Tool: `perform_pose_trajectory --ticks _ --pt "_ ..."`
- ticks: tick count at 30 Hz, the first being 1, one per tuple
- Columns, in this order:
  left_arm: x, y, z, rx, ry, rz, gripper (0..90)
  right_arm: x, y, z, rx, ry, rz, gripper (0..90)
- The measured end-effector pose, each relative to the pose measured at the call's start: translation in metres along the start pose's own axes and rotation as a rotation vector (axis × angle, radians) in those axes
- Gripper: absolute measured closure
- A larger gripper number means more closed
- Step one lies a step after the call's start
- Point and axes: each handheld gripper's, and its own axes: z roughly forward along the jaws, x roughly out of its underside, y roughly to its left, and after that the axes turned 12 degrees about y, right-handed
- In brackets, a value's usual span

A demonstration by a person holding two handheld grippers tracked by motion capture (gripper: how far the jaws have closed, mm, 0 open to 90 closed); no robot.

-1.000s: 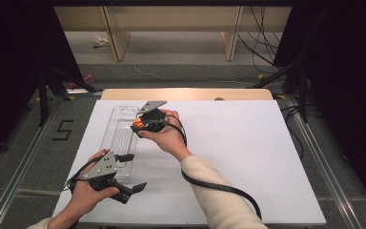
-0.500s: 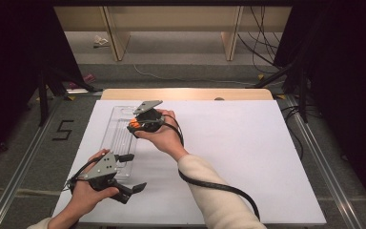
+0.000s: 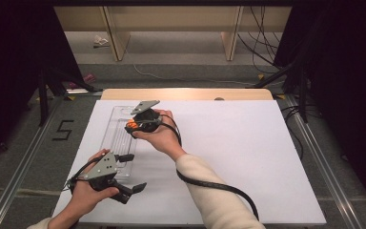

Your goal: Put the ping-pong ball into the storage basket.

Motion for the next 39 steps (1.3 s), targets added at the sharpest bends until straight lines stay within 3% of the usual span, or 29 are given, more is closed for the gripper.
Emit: perform_pose_trajectory --ticks 39 --pt "0.0 0.0 0.0 0.001 0.001 0.004 1.2 -0.008 0.005 0.012 -0.017 0.022 -0.014 51.6"
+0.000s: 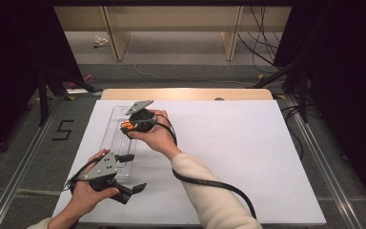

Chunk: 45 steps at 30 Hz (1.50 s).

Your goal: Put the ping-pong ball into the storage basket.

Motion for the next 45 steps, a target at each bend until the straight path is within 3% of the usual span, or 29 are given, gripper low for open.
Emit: perform_pose_trajectory --ticks 45 --pt "0.0 0.0 0.0 0.002 0.002 0.001 1.3 -0.007 0.003 0.012 -0.022 0.022 -0.006 51.6"
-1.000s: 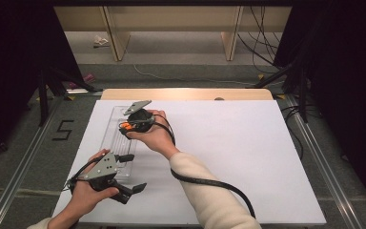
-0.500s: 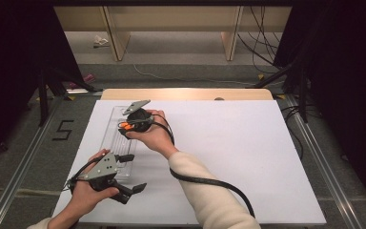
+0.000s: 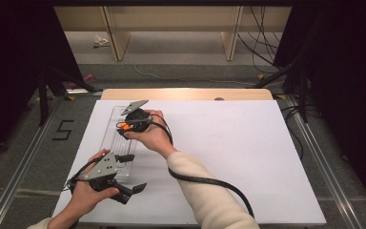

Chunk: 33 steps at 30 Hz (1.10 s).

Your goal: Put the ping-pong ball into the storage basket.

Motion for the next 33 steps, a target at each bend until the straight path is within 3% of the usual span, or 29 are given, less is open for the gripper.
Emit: perform_pose_trajectory --ticks 33 --pt "0.0 -0.001 0.0 0.0 0.003 0.006 1.3 -0.002 0.0 0.011 -0.011 0.024 -0.003 51.5"
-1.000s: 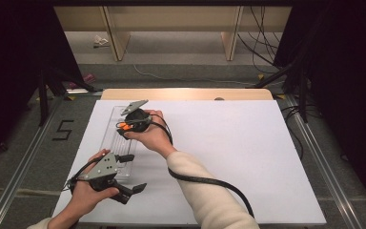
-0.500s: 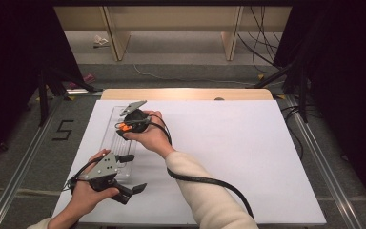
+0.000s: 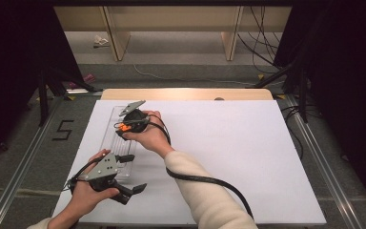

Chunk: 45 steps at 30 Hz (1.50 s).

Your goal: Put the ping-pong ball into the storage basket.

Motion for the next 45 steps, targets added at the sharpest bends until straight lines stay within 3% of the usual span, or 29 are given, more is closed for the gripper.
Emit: perform_pose_trajectory --ticks 45 --pt "0.0 -0.001 0.0 0.0 0.0 0.003 1.4 0.0 0.0 0.015 -0.009 0.036 -0.004 51.4"
